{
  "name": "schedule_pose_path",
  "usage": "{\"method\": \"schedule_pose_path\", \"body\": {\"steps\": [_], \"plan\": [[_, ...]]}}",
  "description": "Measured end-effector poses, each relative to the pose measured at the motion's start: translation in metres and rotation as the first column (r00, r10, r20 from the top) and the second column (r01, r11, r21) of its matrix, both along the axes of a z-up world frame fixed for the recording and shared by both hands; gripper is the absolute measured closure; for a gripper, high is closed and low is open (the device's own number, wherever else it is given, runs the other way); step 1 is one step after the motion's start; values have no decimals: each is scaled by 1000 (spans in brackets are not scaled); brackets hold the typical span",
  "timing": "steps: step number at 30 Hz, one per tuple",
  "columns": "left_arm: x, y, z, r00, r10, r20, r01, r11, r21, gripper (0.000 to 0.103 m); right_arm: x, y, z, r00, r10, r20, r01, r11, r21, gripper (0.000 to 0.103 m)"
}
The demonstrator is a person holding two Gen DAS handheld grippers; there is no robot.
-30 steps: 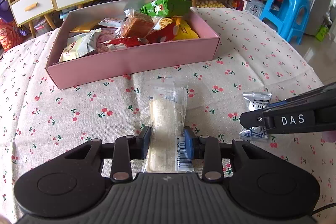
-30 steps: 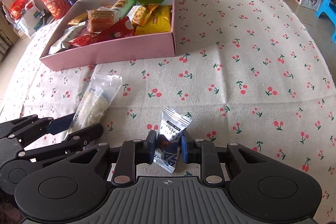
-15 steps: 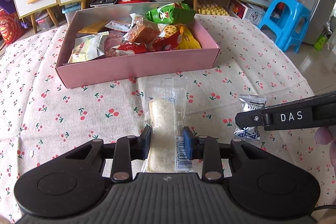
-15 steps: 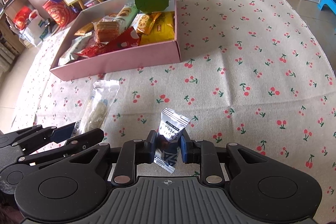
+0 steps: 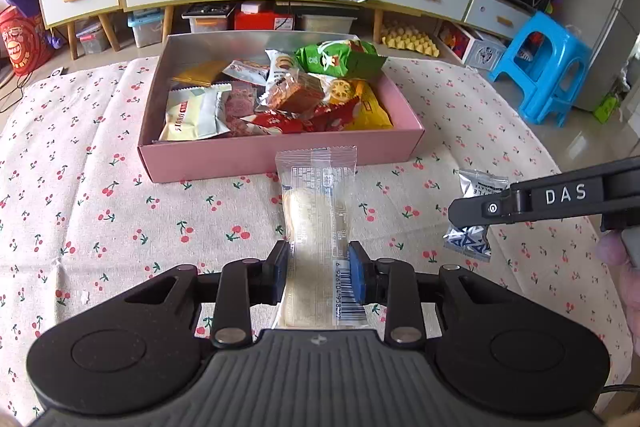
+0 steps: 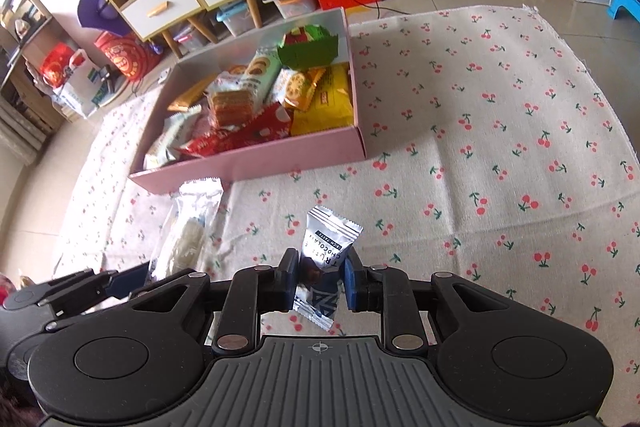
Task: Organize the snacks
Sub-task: 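Carry the bread roll and small white packet into the pink box and open both grippers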
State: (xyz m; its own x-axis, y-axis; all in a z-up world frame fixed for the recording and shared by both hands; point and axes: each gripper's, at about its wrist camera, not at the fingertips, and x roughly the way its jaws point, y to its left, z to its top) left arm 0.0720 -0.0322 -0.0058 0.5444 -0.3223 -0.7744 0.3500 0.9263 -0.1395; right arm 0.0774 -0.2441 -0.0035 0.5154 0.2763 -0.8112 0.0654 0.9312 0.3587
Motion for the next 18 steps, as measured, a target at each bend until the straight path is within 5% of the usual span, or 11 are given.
{"method": "schedule_pose_path", "body": {"steps": [18], "plan": [[35,19,20,995,96,41,-93,992,-85,75,39,3,17,995,-91,47,85,990,116,81]]}}
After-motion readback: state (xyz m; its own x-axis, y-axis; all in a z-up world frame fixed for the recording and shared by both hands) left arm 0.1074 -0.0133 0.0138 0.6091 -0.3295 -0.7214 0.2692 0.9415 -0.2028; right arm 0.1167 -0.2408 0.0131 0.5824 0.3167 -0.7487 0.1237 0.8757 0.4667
